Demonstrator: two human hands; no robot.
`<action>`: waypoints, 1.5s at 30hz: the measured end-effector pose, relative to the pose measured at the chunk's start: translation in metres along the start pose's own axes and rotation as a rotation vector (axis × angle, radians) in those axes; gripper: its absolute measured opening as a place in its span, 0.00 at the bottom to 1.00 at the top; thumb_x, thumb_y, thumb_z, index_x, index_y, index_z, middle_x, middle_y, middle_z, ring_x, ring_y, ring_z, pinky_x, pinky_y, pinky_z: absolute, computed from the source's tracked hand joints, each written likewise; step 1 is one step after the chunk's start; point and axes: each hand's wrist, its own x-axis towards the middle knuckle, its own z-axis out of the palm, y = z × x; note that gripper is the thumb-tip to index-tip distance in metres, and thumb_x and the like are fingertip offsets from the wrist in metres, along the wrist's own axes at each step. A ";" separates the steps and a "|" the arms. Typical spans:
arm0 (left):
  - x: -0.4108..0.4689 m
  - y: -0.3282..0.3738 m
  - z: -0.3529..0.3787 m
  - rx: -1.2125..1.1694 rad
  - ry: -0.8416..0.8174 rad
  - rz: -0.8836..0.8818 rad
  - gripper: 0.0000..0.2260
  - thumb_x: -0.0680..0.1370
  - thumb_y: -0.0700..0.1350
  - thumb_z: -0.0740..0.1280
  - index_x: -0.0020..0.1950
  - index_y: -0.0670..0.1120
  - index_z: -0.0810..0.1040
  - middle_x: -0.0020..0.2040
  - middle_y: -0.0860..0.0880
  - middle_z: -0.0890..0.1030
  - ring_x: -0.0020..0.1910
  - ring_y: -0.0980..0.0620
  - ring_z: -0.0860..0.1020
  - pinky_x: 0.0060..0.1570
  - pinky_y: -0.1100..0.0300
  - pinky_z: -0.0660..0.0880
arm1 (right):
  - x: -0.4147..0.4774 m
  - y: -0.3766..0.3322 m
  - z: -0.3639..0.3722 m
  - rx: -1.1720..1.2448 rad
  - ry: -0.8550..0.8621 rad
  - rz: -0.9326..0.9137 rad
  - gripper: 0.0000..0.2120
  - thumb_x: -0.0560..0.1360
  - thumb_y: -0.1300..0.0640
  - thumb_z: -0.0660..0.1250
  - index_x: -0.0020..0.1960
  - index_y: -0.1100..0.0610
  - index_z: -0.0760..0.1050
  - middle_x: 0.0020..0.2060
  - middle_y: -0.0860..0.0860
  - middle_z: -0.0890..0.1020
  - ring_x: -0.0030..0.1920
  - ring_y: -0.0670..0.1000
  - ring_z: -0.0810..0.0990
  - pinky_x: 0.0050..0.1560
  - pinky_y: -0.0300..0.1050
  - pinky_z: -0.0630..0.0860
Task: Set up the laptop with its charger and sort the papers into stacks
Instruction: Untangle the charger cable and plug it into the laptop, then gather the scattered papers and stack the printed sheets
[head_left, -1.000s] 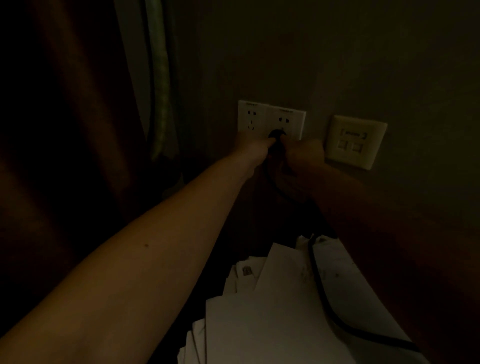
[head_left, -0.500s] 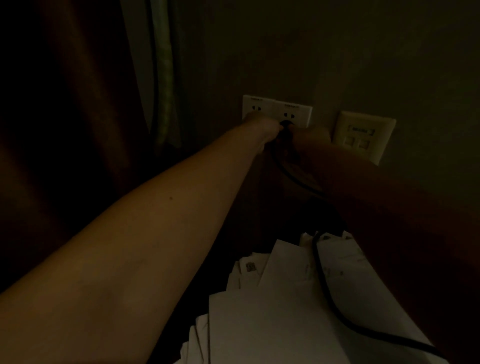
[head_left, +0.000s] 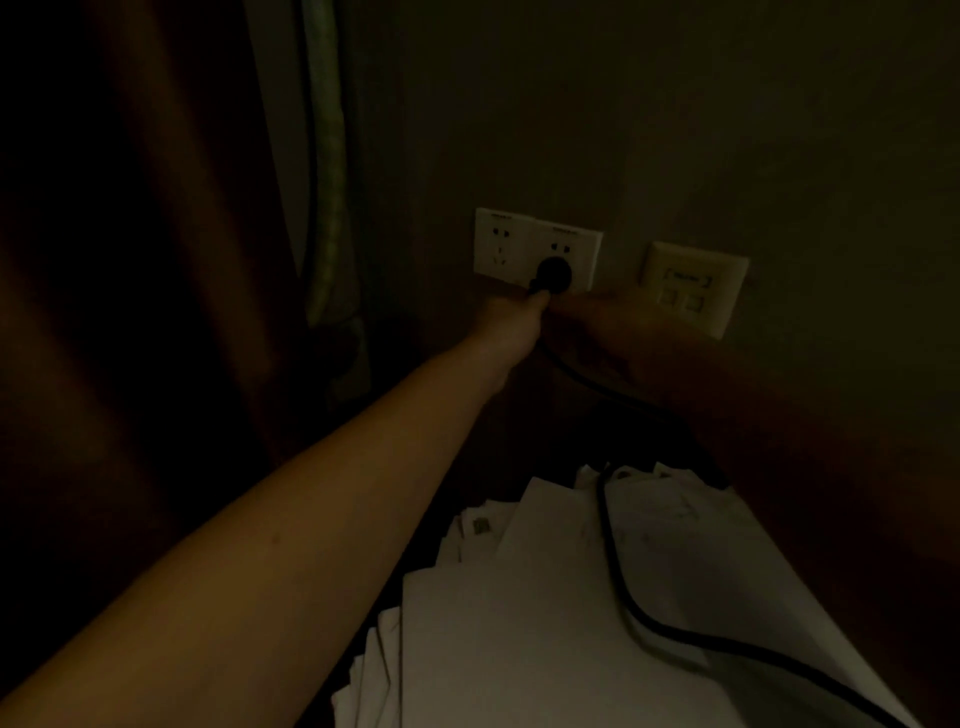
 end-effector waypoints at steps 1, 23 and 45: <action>-0.008 -0.004 -0.001 0.071 0.019 0.069 0.14 0.84 0.53 0.62 0.59 0.44 0.79 0.51 0.46 0.80 0.49 0.49 0.79 0.42 0.59 0.73 | -0.008 0.003 -0.003 -0.060 0.025 -0.017 0.13 0.75 0.48 0.74 0.50 0.58 0.83 0.46 0.57 0.86 0.40 0.49 0.85 0.43 0.44 0.84; -0.213 -0.121 0.029 0.872 -0.146 0.419 0.31 0.85 0.61 0.47 0.82 0.53 0.35 0.82 0.50 0.39 0.81 0.52 0.42 0.79 0.47 0.43 | -0.254 0.101 -0.080 -1.175 0.028 -0.646 0.07 0.77 0.53 0.71 0.54 0.49 0.83 0.45 0.49 0.86 0.41 0.50 0.83 0.43 0.45 0.81; -0.273 -0.111 -0.015 1.311 -0.345 0.405 0.35 0.80 0.70 0.48 0.82 0.52 0.51 0.82 0.48 0.56 0.78 0.46 0.58 0.76 0.48 0.58 | -0.337 0.120 -0.097 -0.954 0.385 -0.117 0.26 0.81 0.41 0.59 0.75 0.51 0.67 0.74 0.51 0.69 0.73 0.53 0.66 0.71 0.48 0.63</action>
